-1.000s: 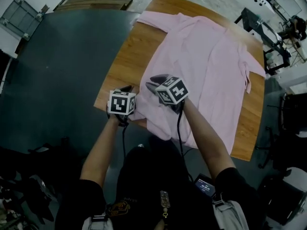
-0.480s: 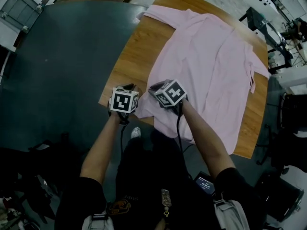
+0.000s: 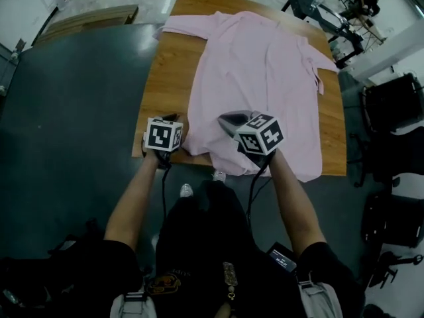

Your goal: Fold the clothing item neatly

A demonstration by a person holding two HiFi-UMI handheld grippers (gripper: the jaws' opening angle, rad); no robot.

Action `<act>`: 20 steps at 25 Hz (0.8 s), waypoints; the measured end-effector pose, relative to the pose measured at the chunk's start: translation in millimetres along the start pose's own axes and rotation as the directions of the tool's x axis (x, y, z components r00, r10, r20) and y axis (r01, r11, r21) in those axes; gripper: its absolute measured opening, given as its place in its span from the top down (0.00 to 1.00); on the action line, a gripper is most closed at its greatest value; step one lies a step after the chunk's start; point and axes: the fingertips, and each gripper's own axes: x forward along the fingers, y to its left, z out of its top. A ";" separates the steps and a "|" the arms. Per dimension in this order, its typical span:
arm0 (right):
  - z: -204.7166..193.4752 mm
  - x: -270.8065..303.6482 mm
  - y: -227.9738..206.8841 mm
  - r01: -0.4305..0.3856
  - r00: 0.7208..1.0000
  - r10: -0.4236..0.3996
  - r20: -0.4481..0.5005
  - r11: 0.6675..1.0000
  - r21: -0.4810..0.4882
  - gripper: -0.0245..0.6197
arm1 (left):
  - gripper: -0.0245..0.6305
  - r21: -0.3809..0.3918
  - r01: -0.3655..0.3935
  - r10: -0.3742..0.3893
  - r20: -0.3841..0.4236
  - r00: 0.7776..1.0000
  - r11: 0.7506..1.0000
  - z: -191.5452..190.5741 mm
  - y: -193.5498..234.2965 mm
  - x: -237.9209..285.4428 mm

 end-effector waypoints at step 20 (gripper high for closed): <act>-140.2 -193.8 -45.2 0.346 0.906 -0.409 0.105 0.861 0.373 0.94 | 0.68 0.049 0.042 -0.036 -0.113 0.993 0.998 31.6 -71.8 77.8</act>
